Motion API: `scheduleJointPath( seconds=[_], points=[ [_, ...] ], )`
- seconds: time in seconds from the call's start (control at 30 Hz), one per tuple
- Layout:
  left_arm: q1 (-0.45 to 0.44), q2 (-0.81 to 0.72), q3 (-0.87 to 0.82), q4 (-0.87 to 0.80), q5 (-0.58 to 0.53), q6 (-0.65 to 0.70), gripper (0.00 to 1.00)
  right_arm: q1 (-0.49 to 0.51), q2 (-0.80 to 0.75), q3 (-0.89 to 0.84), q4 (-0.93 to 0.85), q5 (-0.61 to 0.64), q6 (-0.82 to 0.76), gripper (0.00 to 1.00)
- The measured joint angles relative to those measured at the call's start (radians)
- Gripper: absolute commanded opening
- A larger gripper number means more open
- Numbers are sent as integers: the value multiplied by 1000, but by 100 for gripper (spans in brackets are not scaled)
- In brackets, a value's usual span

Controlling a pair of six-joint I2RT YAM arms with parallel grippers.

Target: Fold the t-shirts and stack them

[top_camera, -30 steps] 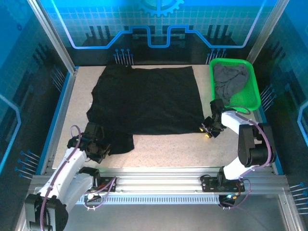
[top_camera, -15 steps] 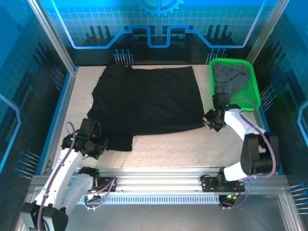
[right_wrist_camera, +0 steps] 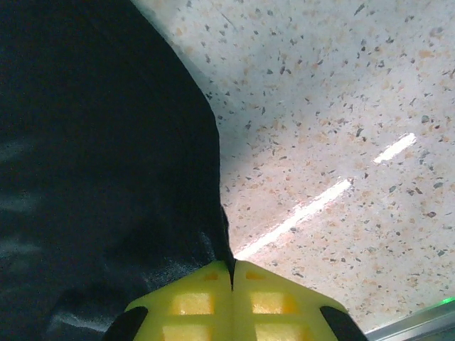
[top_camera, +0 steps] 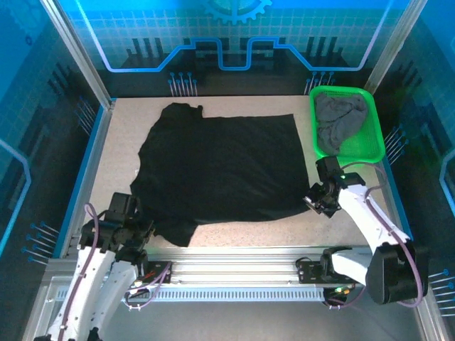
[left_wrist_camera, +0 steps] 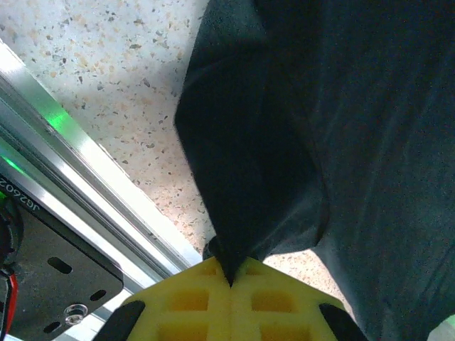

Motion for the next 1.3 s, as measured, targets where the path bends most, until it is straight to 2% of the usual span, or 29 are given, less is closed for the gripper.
scheduleJointPath(
  seconds=[0.1, 0.27, 0.37, 0.57, 0.87, 1.3],
  points=[
    [0, 98, 40, 71, -8, 0, 0, 0, 62, 42, -18, 2, -3, 0],
    [7, 331, 230, 224, -24, 53, 0, 0, 159, 211, -33, 5, -10, 0],
    [35, 457, 329, 307, -23, 100, 0, -1, 219, 315, -34, 9, -14, 0],
    [115, 637, 423, 412, -14, 185, 0, -8, 384, 492, -37, 11, -29, 0],
    [196, 825, 497, 501, -7, 285, 0, -14, 602, 641, -53, 19, -37, 0],
    [229, 977, 575, 535, -7, 380, 0, -23, 717, 734, -70, 38, -37, 0]
  ],
)
